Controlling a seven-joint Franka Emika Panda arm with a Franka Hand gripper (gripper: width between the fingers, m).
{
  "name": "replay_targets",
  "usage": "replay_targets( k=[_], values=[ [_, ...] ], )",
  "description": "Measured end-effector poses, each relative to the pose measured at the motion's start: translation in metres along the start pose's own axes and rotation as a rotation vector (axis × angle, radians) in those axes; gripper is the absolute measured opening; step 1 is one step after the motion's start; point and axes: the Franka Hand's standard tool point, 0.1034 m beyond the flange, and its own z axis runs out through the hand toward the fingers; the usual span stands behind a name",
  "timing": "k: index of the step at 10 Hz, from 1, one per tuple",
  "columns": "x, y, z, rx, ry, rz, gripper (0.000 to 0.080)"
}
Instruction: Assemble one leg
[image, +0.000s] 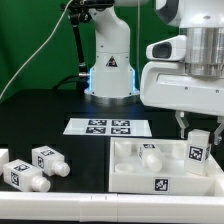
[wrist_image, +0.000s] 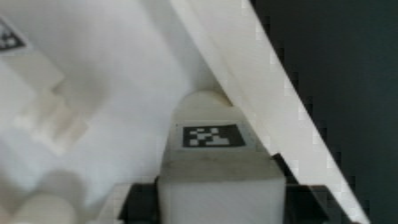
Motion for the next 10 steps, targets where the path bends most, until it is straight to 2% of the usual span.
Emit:
replay_targets(
  k=[3,5,6,7,8,9,10],
  values=[
    [0.0030,-0.0008,0.0008,-0.005,-0.033,0.408,0.0285],
    [0.0048,0.0001,0.0011,-0.004,-0.042,0.459,0.0285],
    [0.0043,-0.0001,0.0013,-0.005,-0.042,0.458,0.0345],
    [0.0044,-0.0001,0.0013,-0.003,-0.042,0.407,0.0482],
    [0.0043,0.0003,0.0010,-0.003,-0.041,0.344,0.0482],
    [0.0043,-0.0001,0.0010,0.000,-0.039,0.241,0.0615],
    [0.0041,-0.0010,0.0009,0.008,-0.032,0.070,0.0639]
  ],
)
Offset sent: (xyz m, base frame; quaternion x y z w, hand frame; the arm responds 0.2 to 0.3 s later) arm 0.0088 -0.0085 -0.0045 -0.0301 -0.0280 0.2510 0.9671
